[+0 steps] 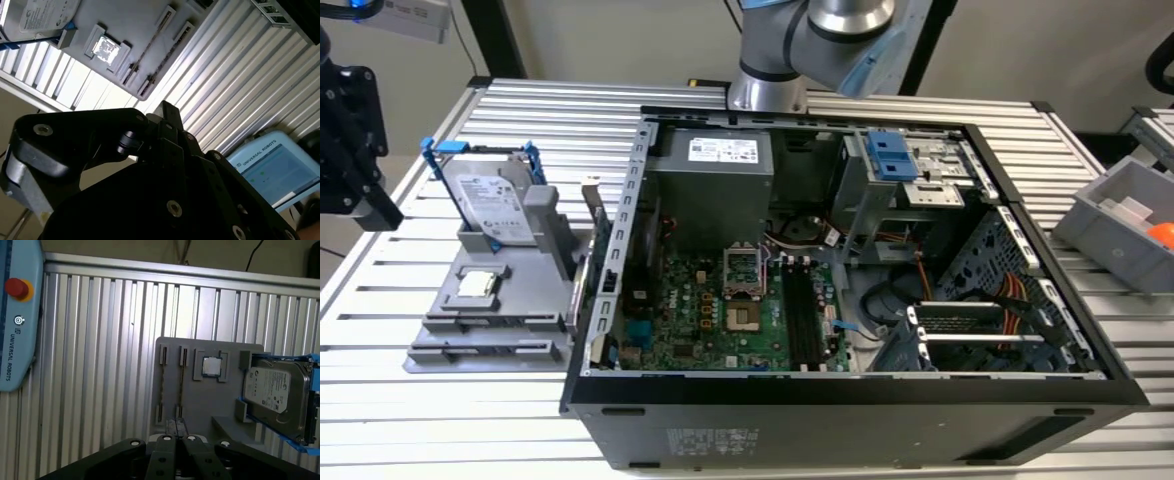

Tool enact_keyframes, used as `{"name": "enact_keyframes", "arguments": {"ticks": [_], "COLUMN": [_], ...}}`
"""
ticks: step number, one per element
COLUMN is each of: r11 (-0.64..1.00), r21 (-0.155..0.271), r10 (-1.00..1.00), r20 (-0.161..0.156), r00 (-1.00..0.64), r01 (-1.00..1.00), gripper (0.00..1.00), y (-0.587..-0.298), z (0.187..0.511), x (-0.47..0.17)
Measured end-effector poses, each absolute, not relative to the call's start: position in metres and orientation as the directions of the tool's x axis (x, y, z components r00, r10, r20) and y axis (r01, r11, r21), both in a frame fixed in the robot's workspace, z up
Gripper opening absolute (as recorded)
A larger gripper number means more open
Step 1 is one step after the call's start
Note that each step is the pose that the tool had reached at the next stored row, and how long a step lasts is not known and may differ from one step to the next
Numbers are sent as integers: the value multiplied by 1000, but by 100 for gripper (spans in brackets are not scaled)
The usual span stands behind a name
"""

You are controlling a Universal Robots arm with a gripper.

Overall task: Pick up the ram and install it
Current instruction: 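Pick up the ram and move it above insertion slot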

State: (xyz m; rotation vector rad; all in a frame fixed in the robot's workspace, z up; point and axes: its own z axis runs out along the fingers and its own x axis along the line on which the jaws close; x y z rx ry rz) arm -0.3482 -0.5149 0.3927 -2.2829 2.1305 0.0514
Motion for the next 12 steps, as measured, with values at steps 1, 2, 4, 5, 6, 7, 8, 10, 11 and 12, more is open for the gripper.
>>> {"name": "enact_keyframes", "arguments": {"ticks": [1,2,4,5,6,7,8,10,11,12], "r11": [-69,-69,-69,-68,-67,-65,-63,-55,-49,-44], "r21": [9,9,9,9,9,9,9,9,9,9], "r10": [-997,-997,-997,-997,-997,-997,-997,-998,-998,-998], "r20": [-37,-37,-37,-38,-39,-39,-40,-40,-40,-40], "r00": [69,69,69,68,67,65,63,54,49,44], "r01": [-998,-998,-998,-998,-998,-998,-998,-998,-999,-999], "gripper": [0,0,0,0,0,0,0,0,0,0], "y": [-515,-514,-514,-514,-514,-514,-514,-513,-513,-513], "z": [393,393,393,393,393,393,393,393,393,393], "x": [-348,-348,-348,-348,-348,-348,-348,-348,-348,-348]}}
